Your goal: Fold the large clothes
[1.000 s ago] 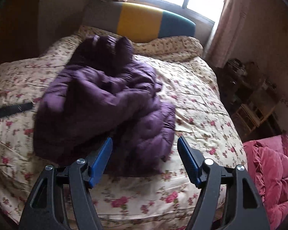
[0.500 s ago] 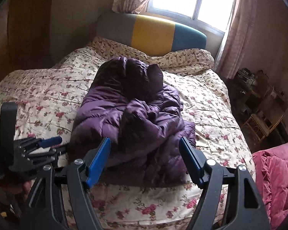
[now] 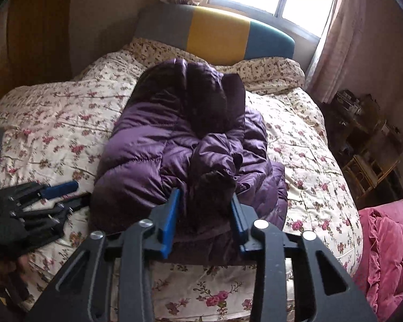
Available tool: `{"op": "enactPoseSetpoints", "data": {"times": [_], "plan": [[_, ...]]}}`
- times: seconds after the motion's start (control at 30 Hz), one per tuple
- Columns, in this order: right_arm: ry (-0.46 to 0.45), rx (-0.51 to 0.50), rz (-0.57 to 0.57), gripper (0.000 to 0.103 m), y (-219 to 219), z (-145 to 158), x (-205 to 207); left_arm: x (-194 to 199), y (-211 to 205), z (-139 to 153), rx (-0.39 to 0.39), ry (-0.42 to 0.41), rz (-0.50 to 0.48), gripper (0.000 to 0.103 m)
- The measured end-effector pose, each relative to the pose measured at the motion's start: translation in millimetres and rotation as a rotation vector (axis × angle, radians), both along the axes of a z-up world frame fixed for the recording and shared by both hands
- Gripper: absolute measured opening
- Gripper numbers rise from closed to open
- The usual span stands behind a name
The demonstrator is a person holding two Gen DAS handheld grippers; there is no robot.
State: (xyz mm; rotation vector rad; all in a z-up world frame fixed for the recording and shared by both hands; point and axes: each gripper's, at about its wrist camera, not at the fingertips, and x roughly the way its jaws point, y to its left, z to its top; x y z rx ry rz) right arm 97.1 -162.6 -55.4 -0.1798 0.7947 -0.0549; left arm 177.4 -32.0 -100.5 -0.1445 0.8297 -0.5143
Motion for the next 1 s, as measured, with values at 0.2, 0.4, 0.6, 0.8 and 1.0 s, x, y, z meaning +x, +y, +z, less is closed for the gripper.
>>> {"op": "enactPoseSetpoints", "data": {"times": [0.2,0.4,0.6,0.8,1.0], "plan": [[0.045,-0.051,-0.029,0.018,-6,-18,3,10,5,7,0.001,-0.017,-0.002,0.041],[0.095,-0.186,-0.066,0.013,-6,-47,10,18,-8,16,0.063,-0.06,-0.034,0.041],[0.137,-0.19,-0.082,0.012,-12,-74,22,31,-30,16,0.114,-0.071,-0.089,0.041],[0.15,-0.139,-0.117,0.011,-30,-104,31,49,-55,-4,0.134,-0.036,-0.146,0.041],[0.139,-0.102,-0.132,0.011,-37,-102,30,60,-61,-19,0.114,-0.002,-0.145,0.041]]}}
